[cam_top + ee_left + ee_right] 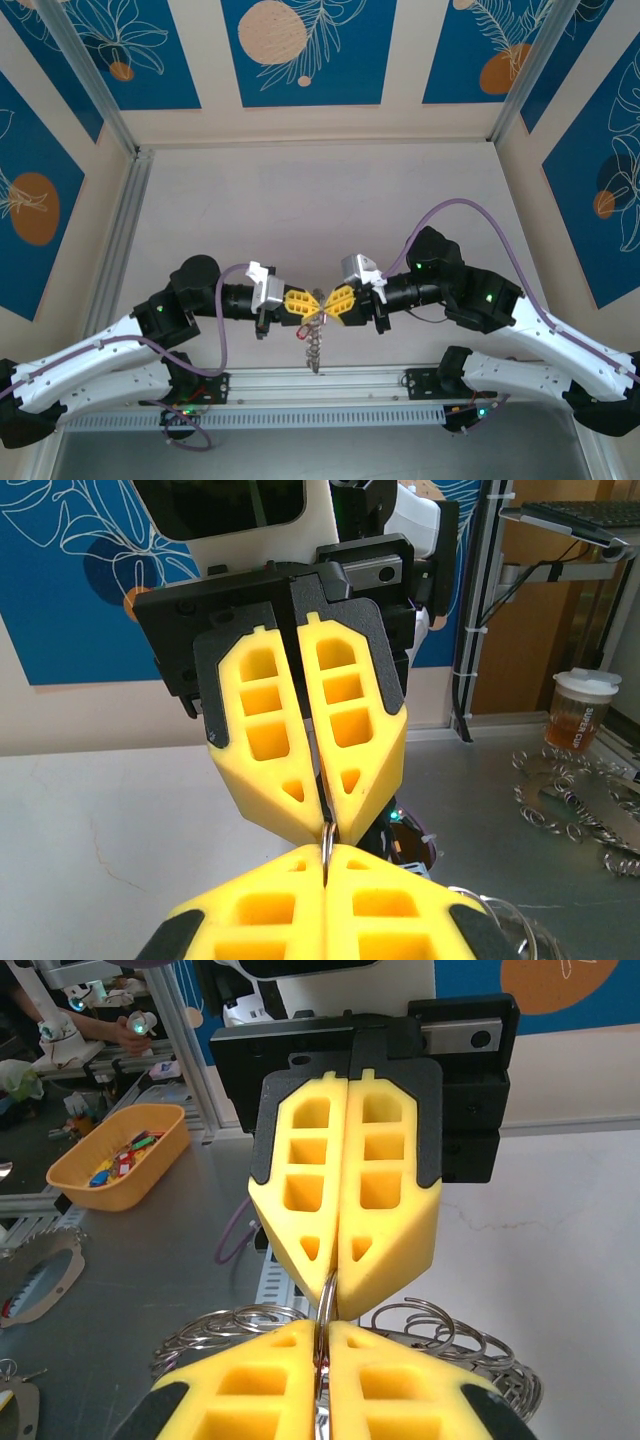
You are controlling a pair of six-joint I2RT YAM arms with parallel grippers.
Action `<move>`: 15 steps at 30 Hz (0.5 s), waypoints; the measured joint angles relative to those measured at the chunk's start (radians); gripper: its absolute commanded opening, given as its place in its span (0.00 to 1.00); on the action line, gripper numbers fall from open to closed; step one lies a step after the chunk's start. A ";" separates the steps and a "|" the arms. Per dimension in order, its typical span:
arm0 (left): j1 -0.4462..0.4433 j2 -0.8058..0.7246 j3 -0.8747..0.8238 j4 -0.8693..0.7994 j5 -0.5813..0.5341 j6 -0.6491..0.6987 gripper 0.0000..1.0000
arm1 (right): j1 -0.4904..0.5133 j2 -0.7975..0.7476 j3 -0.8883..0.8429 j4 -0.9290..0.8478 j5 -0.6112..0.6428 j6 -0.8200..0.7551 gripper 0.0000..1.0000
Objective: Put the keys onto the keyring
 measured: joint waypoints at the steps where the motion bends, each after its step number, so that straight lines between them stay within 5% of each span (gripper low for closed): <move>1: 0.000 0.000 0.000 0.000 0.000 0.000 0.00 | 0.000 0.000 -0.001 0.000 0.000 0.000 0.11; 10: 0.002 0.003 0.000 0.015 -0.005 0.003 0.00 | 0.001 0.000 -0.024 -0.018 -0.018 0.008 0.26; 15: 0.005 0.011 0.000 0.024 -0.019 0.005 0.00 | 0.005 -0.005 -0.032 -0.031 -0.021 0.012 0.19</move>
